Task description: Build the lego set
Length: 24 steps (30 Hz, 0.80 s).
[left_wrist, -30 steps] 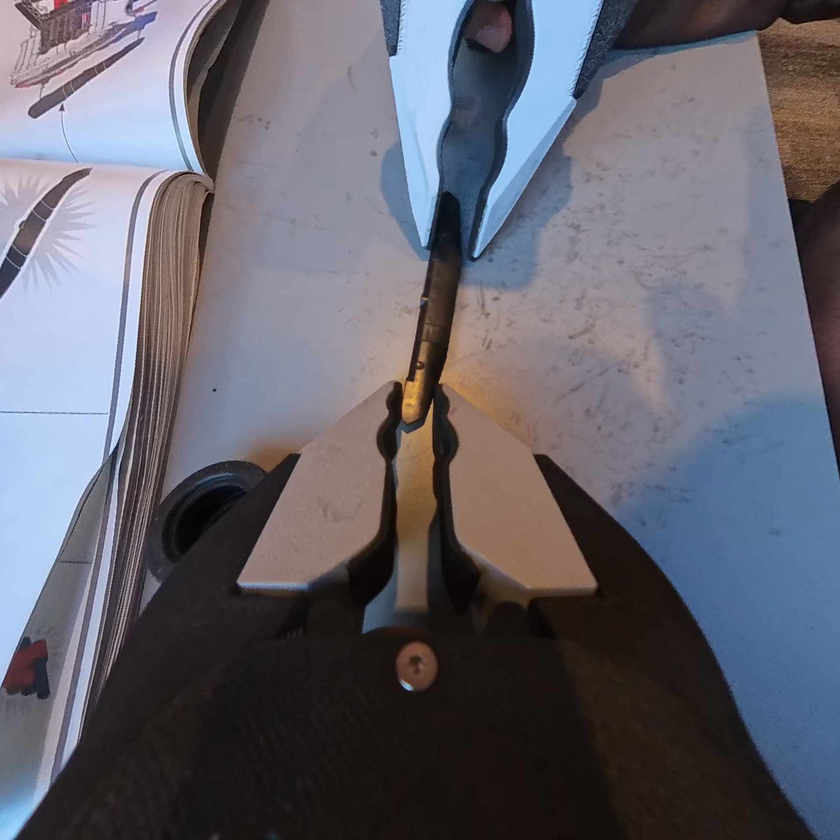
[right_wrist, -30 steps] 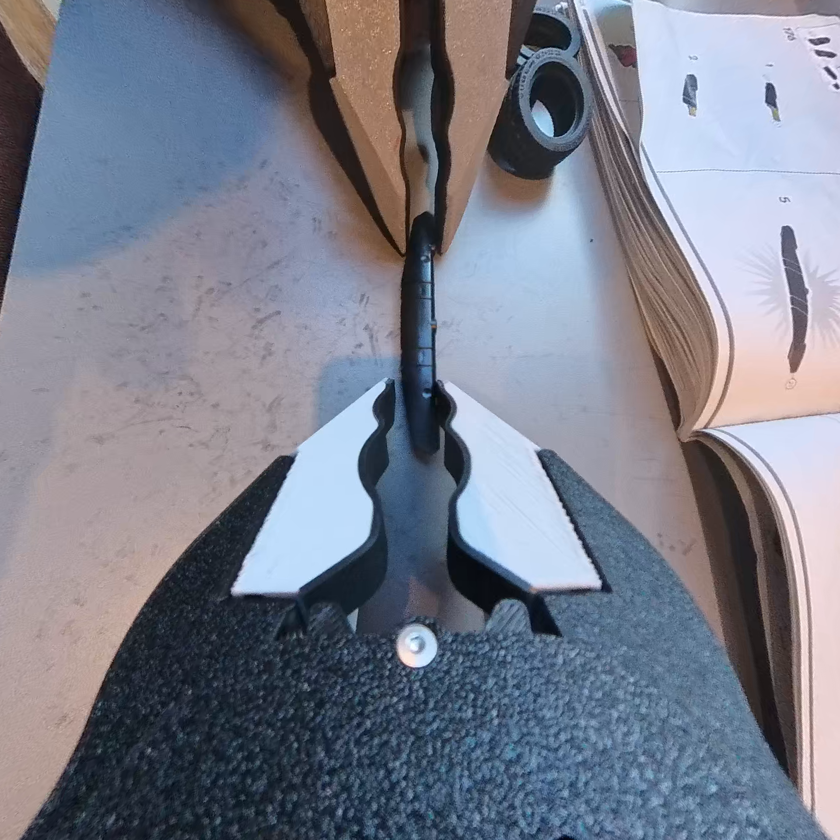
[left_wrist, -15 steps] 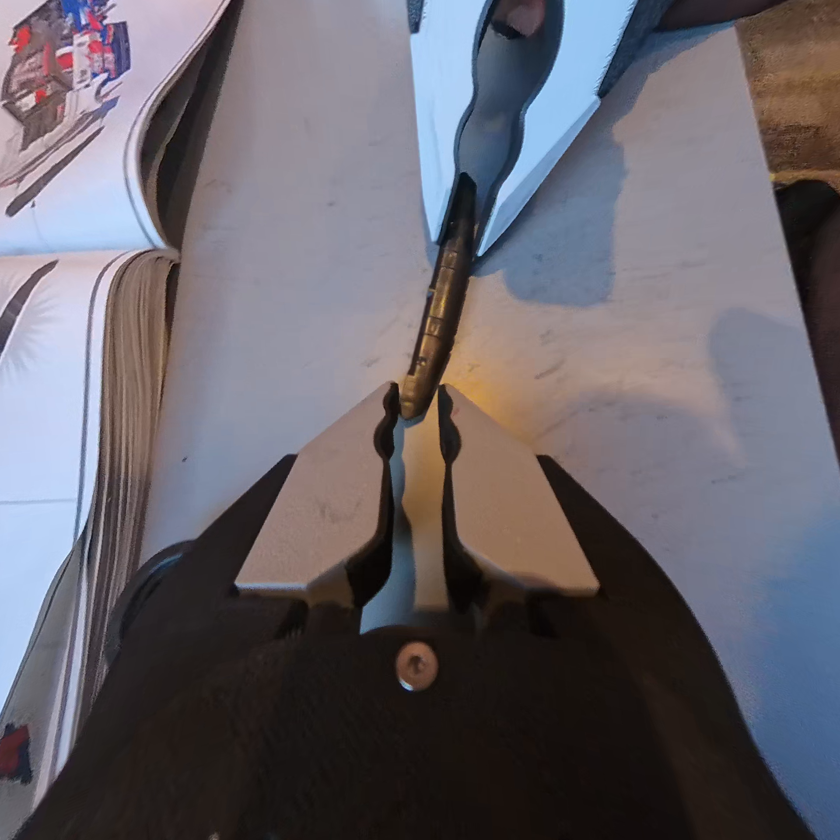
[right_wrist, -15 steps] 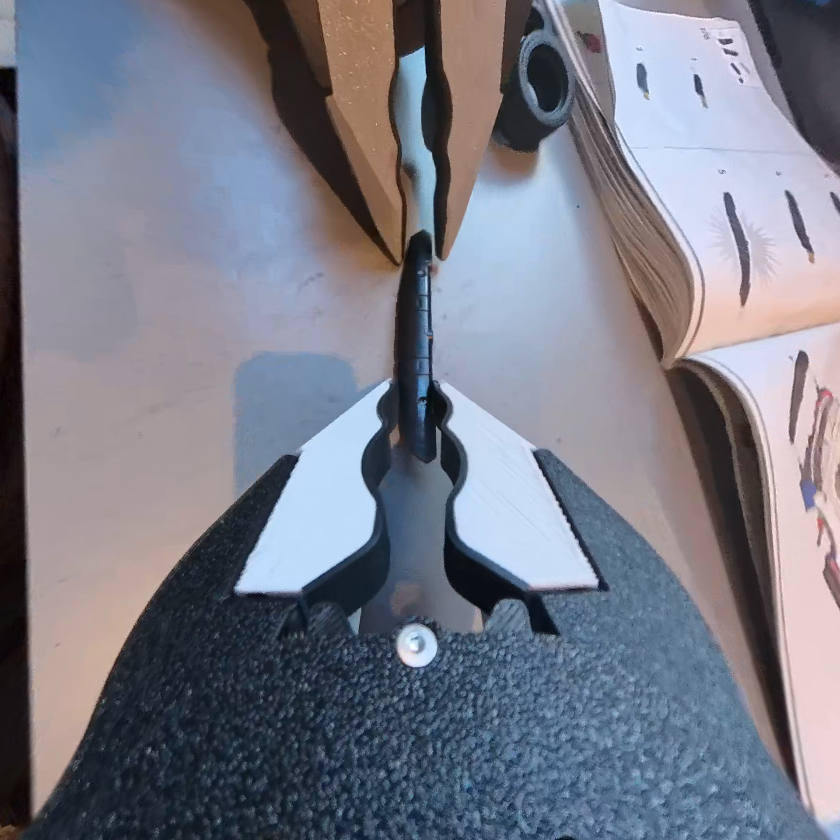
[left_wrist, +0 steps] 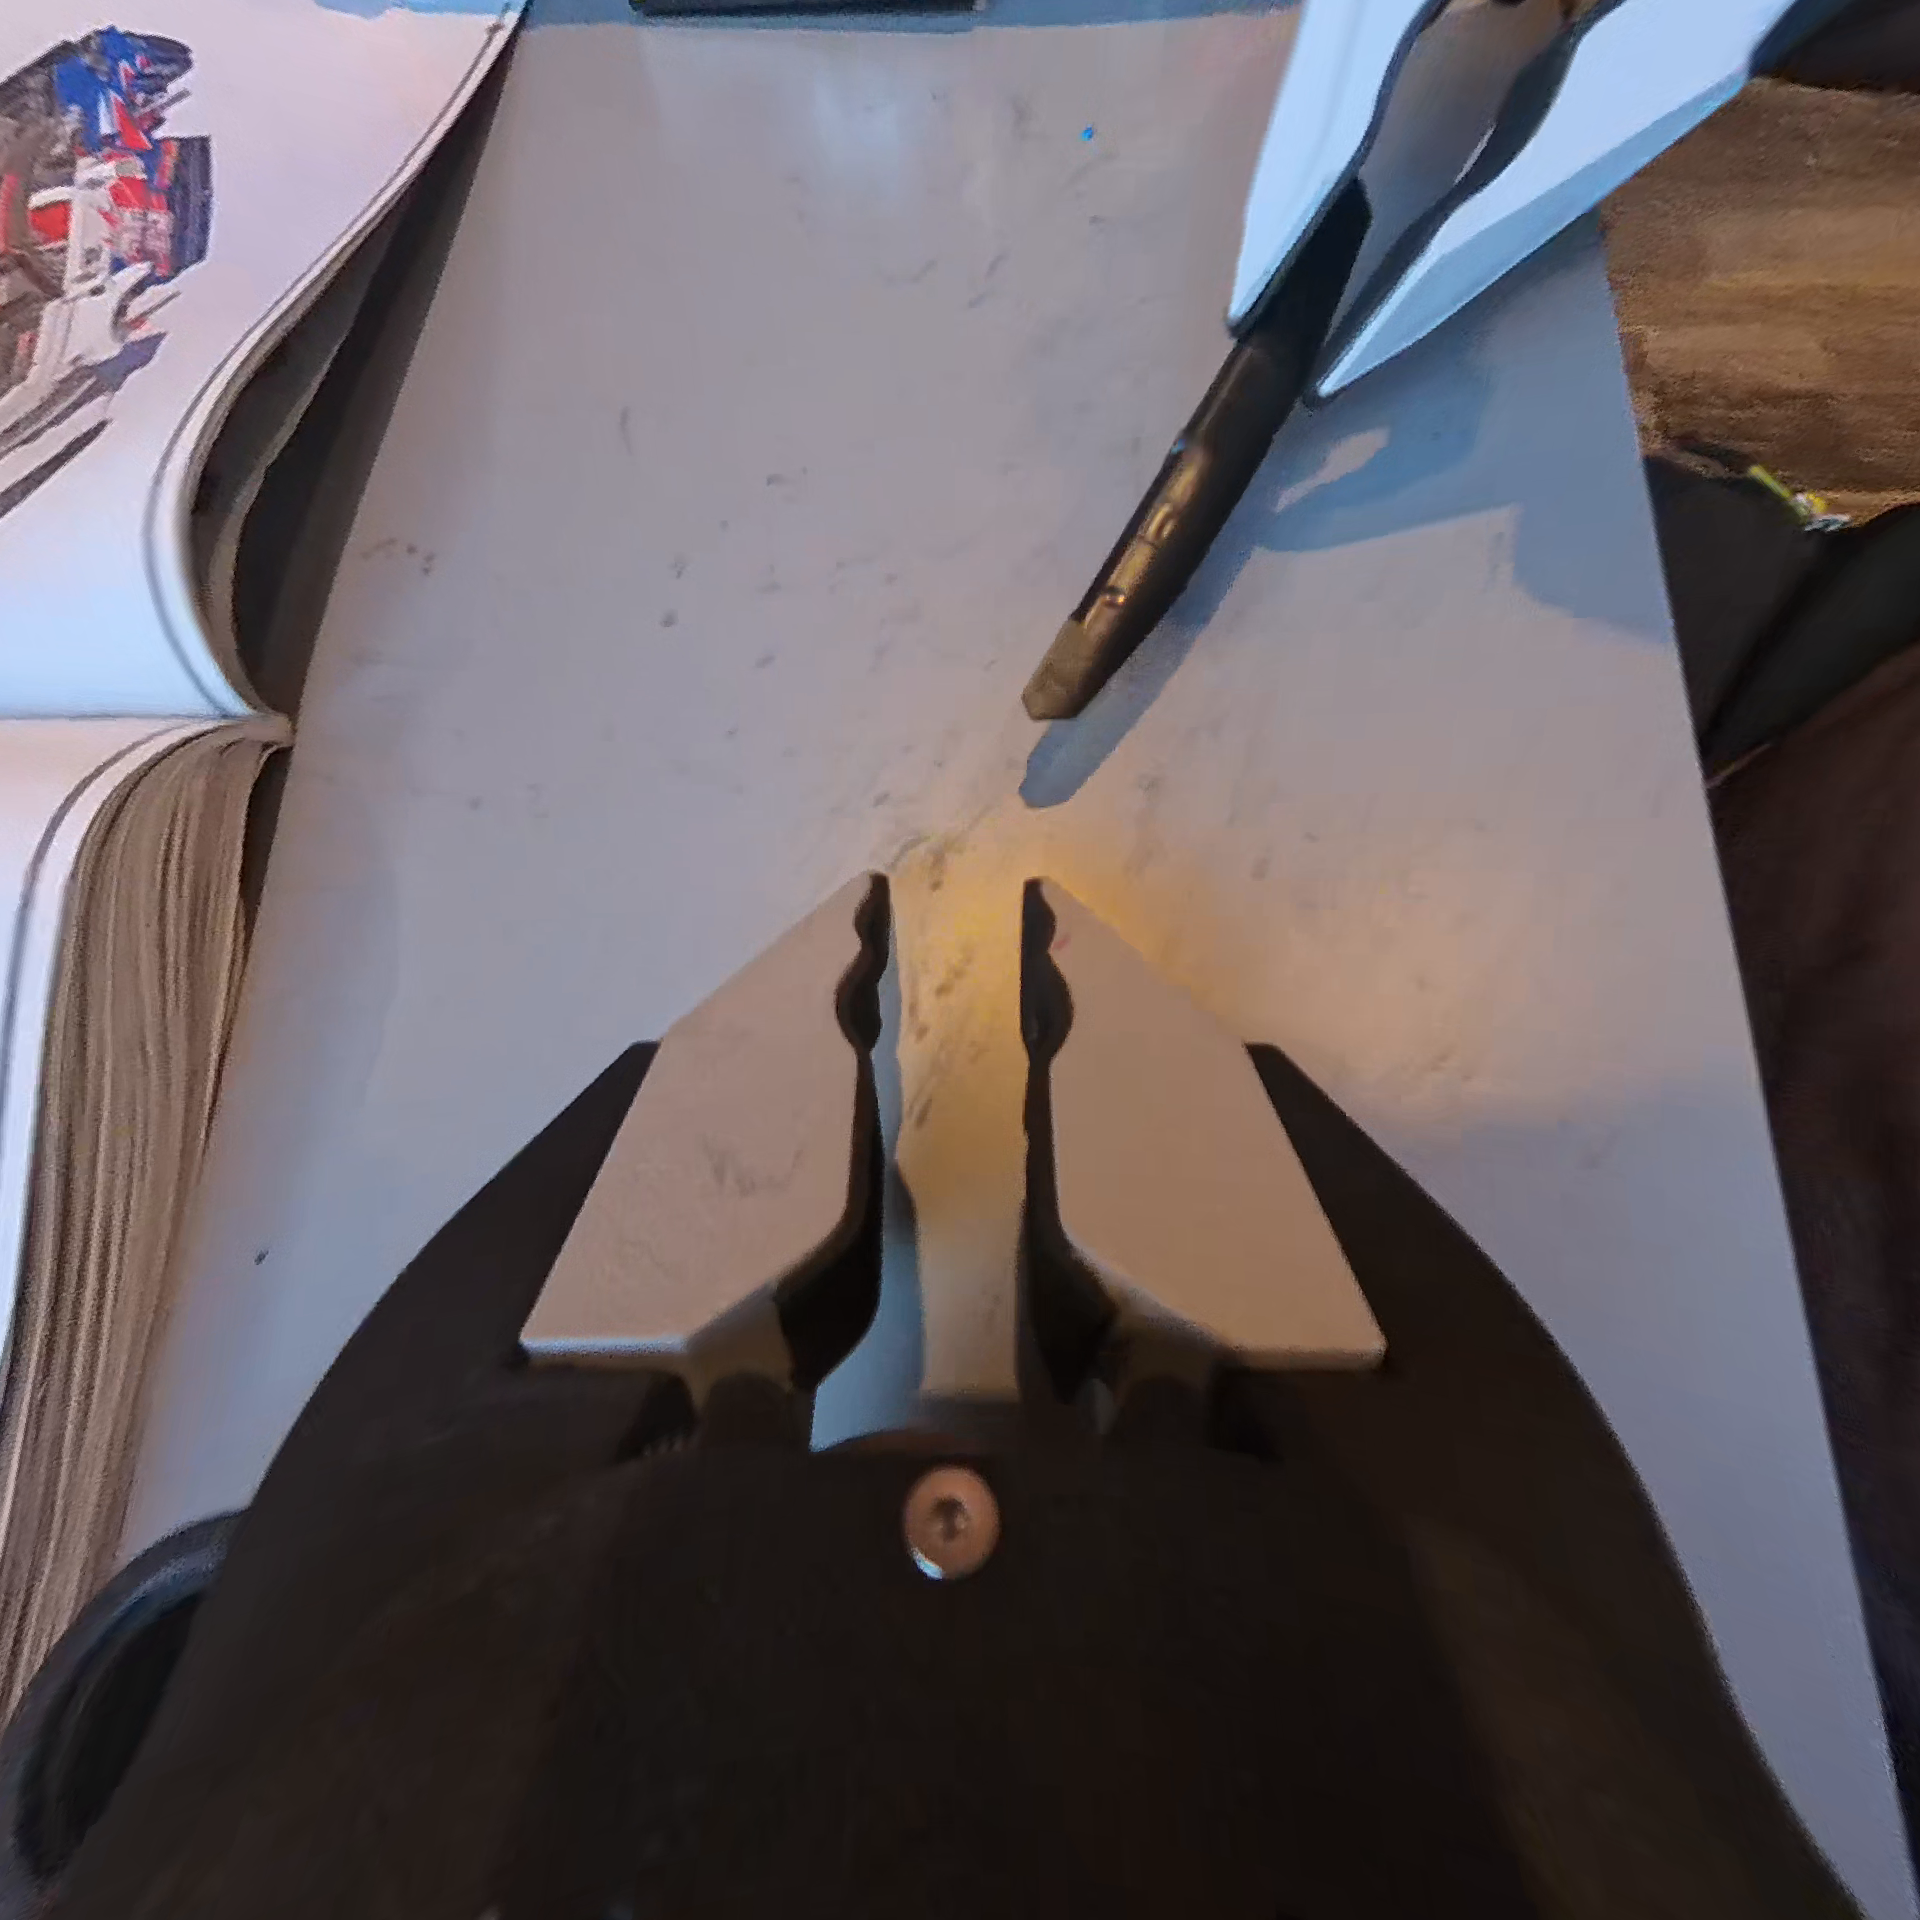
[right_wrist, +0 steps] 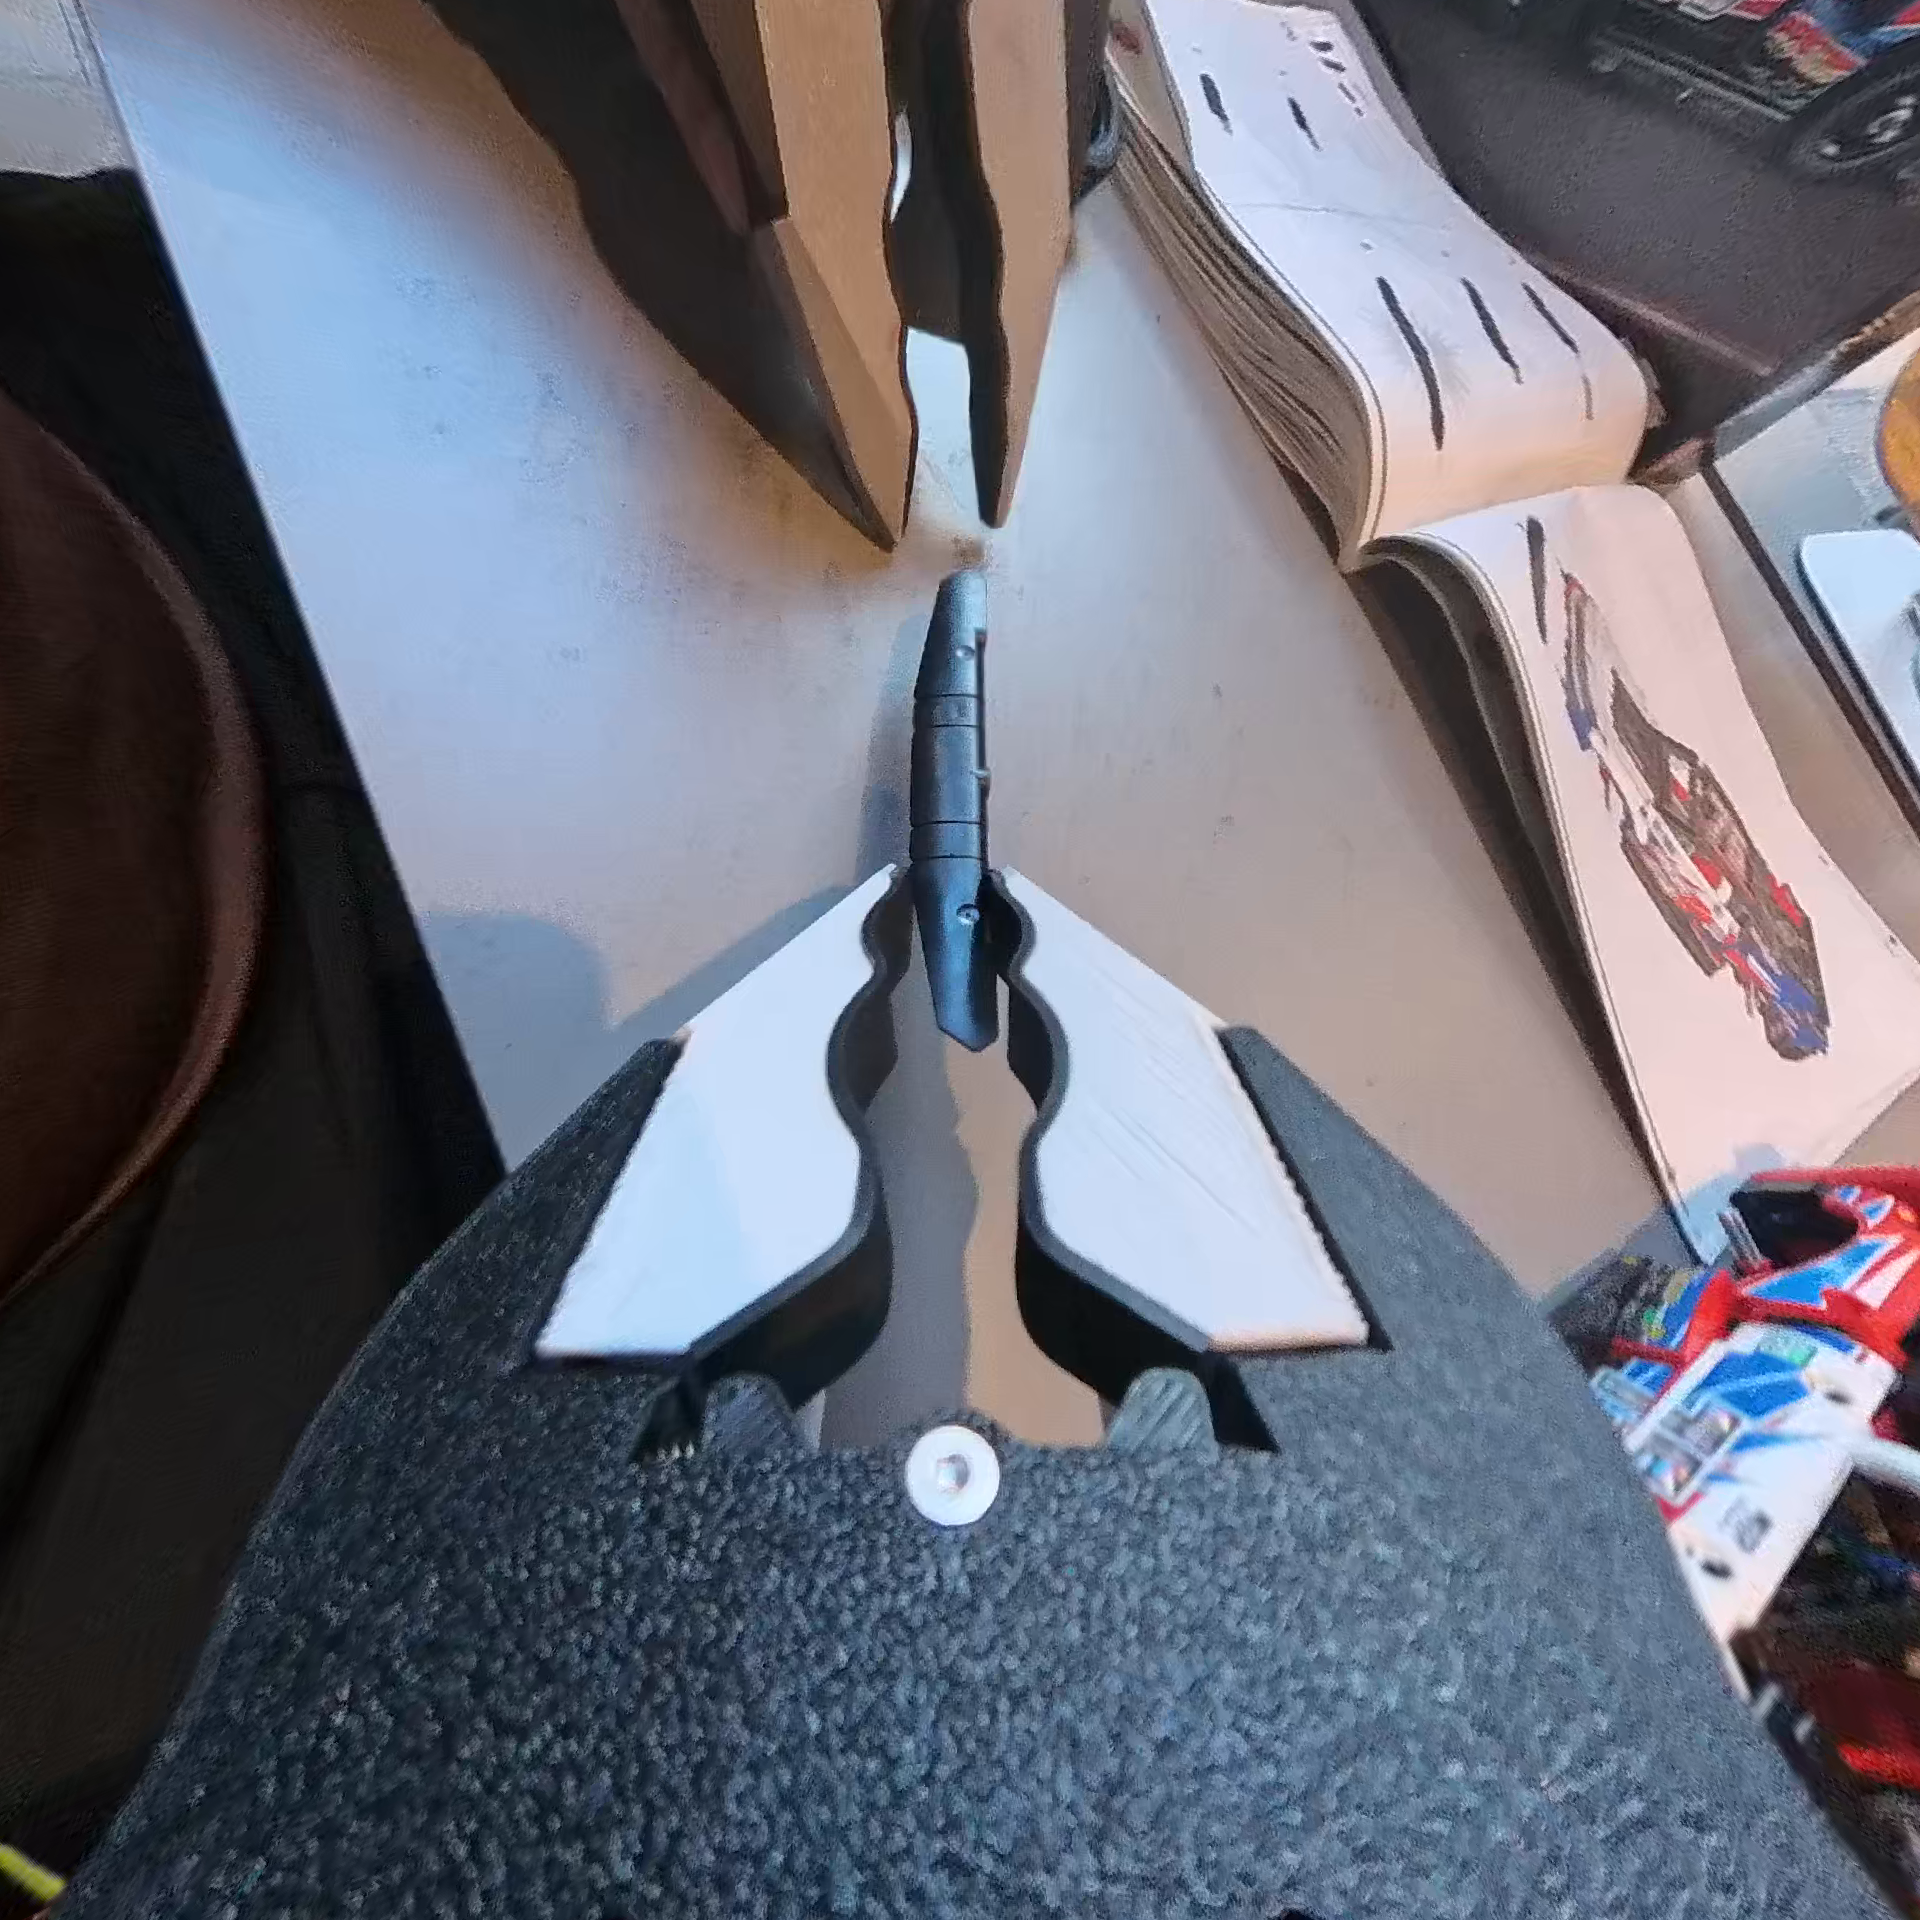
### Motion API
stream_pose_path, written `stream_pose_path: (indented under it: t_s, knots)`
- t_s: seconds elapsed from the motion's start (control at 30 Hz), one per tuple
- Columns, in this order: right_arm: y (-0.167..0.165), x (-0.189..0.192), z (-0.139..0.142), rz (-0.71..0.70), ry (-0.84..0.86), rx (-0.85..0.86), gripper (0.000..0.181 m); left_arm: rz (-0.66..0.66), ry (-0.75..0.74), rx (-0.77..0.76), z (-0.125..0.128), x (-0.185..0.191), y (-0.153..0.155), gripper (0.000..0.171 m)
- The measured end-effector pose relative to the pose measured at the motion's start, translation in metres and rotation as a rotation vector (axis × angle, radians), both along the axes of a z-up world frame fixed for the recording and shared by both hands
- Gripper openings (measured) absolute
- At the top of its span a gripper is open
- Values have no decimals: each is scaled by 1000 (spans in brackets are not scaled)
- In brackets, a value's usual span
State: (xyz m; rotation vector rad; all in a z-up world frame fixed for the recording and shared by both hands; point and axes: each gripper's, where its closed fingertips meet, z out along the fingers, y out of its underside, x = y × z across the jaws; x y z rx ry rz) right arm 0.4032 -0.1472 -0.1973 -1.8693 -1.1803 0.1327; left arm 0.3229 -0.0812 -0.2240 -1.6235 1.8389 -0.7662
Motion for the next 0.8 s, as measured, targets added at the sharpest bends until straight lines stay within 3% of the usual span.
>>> stream_pose_path:
  t_s: [0.2, 0.5, 0.67, 0.73, 0.8]
  knots:
    - [-30, 24, 11, -59, 39, 49, 13, -46, -38, -73, 7, 32, -24, 23]
    - [-79, 49, 14, -130, 48, 59, 13, -273, -178, -253, 34, 90, -104, 30]
    - [-111, 63, 5, -167, 42, 41, 13, -375, -114, -284, 28, 109, -138, 10]
    - [-121, 68, 0, -177, 29, 34, 13, -399, -66, -275, 21, 115, -149, 12]
    - [-129, 76, -2, -194, -6, 41, 13, -400, -13, -275, 13, 121, -156, 28]
